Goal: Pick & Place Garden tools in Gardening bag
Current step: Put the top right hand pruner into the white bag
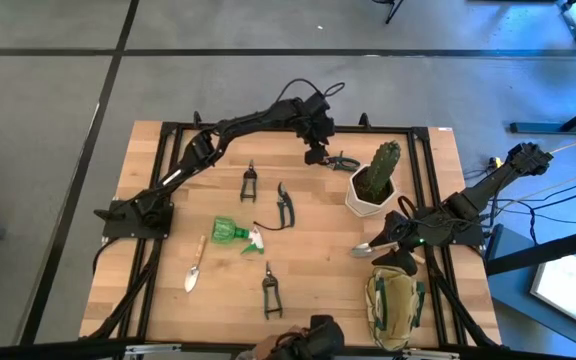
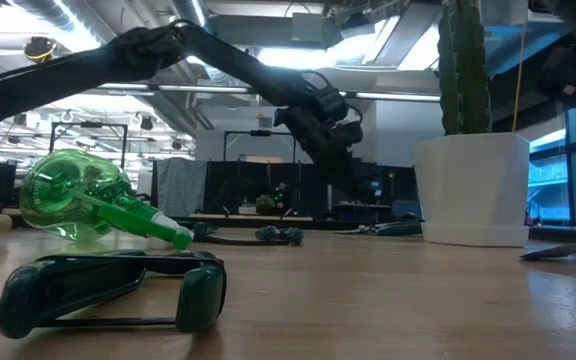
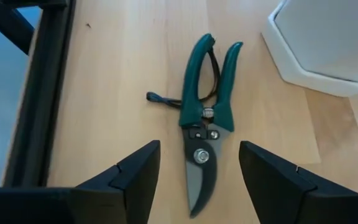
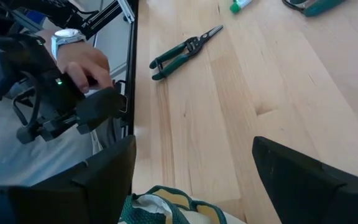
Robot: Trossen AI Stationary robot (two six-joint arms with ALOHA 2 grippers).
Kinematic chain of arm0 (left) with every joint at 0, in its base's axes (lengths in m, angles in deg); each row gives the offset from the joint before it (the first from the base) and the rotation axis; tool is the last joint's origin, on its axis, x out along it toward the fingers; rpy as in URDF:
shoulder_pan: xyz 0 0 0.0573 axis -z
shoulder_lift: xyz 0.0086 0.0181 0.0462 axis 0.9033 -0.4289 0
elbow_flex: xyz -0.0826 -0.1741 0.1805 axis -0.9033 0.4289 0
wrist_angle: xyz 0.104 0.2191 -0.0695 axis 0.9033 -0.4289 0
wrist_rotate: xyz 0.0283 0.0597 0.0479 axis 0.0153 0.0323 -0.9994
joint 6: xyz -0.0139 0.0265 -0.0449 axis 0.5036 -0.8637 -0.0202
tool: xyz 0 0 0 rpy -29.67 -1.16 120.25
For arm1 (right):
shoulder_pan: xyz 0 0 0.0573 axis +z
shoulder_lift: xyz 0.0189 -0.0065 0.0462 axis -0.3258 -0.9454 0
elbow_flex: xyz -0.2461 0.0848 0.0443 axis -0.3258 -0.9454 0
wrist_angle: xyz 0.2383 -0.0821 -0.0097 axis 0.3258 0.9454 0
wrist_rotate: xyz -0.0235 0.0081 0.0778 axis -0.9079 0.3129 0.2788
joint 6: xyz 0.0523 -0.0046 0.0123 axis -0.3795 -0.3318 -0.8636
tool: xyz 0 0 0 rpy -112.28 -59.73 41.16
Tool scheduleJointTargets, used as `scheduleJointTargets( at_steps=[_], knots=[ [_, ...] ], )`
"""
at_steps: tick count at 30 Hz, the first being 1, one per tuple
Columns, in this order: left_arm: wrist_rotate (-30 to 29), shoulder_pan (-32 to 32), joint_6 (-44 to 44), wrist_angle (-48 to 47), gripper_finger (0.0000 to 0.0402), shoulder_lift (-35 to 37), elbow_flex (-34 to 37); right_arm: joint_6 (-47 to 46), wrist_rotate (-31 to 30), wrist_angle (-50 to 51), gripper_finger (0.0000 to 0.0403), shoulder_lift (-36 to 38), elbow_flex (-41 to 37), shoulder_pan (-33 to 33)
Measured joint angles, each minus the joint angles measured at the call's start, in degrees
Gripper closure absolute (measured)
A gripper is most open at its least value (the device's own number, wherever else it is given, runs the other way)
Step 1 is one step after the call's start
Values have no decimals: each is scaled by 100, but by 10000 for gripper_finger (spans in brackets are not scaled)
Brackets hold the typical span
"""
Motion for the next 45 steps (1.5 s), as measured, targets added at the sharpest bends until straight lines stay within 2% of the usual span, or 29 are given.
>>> scheduleJointTargets(
  at_steps=[11,15,21,27,33,36,39,45],
  knots=[
    [42,55,6,-306,194,11,2,-106,197,-318,80,-181,0,1],
    [510,52,8,-409,198,13,4,30,199,-616,81,-129,0,1],
    [687,49,-14,-567,201,186,9,91,-228,-663,82,58,4,1],
    [784,47,-58,-694,203,371,7,862,-746,-543,111,367,370,1],
    [1167,95,-53,-854,204,424,9,1820,-1033,-457,148,475,888,1],
    [1413,141,-121,-987,202,439,9,1992,-1067,-276,164,475,1027,1],
    [1818,171,-206,-1172,202,439,9,1630,-1067,178,183,476,1062,1],
    [2793,205,-548,-1663,209,523,9,110,-1332,1554,244,474,1060,27]
  ],
)
